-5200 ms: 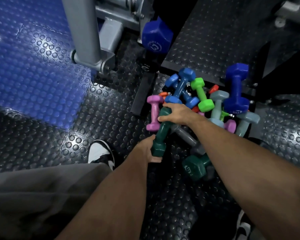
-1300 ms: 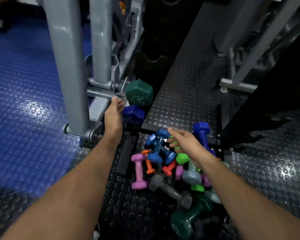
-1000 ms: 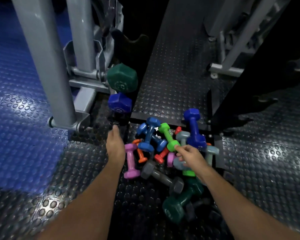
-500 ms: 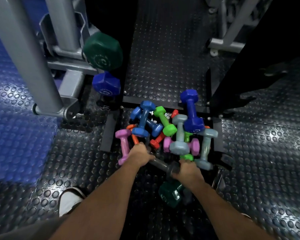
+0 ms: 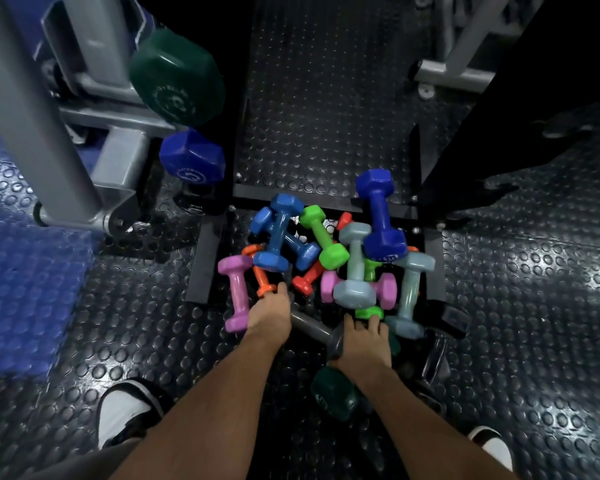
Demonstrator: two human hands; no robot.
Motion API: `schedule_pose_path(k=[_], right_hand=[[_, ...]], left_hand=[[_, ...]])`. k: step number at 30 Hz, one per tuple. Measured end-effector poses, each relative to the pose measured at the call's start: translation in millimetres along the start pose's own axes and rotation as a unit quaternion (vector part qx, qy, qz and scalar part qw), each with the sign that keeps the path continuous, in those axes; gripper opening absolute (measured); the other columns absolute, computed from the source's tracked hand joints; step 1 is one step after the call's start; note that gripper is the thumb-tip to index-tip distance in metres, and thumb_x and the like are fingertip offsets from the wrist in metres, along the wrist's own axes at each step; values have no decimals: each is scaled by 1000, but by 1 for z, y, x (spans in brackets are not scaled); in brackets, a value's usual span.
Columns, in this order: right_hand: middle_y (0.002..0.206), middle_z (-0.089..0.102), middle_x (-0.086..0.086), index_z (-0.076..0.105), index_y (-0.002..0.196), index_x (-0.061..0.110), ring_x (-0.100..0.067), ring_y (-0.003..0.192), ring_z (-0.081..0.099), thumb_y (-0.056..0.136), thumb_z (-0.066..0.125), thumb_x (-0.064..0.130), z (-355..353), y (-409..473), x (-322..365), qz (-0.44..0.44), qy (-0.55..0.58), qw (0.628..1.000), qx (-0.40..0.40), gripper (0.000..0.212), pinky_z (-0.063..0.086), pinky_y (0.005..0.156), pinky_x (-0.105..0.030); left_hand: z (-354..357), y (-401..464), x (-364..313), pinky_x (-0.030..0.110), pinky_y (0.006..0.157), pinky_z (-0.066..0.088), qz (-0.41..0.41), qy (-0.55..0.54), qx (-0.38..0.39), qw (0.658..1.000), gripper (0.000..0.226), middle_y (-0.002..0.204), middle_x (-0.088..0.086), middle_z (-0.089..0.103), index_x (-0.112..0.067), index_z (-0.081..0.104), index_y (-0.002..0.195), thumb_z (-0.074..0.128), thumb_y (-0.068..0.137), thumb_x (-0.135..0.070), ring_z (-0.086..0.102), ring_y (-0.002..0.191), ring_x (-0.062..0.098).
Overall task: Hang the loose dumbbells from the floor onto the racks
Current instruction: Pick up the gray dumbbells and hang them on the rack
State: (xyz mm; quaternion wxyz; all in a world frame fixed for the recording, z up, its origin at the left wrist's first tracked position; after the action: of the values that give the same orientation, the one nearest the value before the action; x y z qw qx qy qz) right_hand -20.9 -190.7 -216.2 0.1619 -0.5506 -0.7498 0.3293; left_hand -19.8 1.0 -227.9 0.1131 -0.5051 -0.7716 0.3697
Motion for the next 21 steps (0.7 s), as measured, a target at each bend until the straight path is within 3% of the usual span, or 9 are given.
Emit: schedule_pose_path(k=[3,6,10,13,18,21], right_hand=[[137,61,-4,46,137,20,-33,134,35,73,72,73,-1,2,0,-1,-12,1000,-3,87,29,104,-47],[131,64,0,51,128,22,-29,129,38,69,71,76,-3,6,-4,-22,-7,1000,-7,82,28,98,-45],[127,64,5,53,124,26,-25,124,41,65,71,76,-9,3,-8,-34,34,999,-22,79,28,95,-42],[121,61,9,52,116,30,-20,121,47,58,73,76,-18,-4,-7,-38,107,993,-24,77,30,95,-37],[110,58,11,51,109,31,-17,102,60,42,82,70,-35,-19,-6,-33,299,954,-13,84,48,87,-35],[110,56,12,53,110,33,-12,98,60,41,88,65,-50,-26,0,-43,388,920,-24,84,52,88,-35]], left_hand=[[-4,3,5,41,83,58,12,-28,-11,999,53,117,11,62,-16,40,132,63,88,3,69,101,31],[-8,2,7,36,79,57,17,-58,-2,998,56,104,5,57,-17,41,131,68,85,2,65,90,25],[-14,1,7,40,90,57,23,-65,-4,998,67,113,8,57,-17,40,134,76,79,-3,65,103,29],[-27,1,12,42,93,58,18,-86,-4,996,75,119,8,58,-19,40,139,77,75,-2,65,104,28],[-55,-10,26,37,86,60,-2,-183,10,983,73,107,3,61,-11,44,135,82,72,-3,66,98,23],[-79,-19,40,26,69,53,-1,-246,3,969,69,107,4,61,-12,50,130,85,72,-4,64,98,21]])
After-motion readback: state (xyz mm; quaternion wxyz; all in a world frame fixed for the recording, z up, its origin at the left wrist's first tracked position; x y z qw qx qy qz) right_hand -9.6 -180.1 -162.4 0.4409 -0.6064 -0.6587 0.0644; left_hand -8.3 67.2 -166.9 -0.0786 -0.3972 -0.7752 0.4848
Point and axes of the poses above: each hand's wrist, its own y-axis towards the middle knuckle, its own z-axis out of the palm, x = y × z, the point moved 4 cm from there along y, towards the middle knuckle
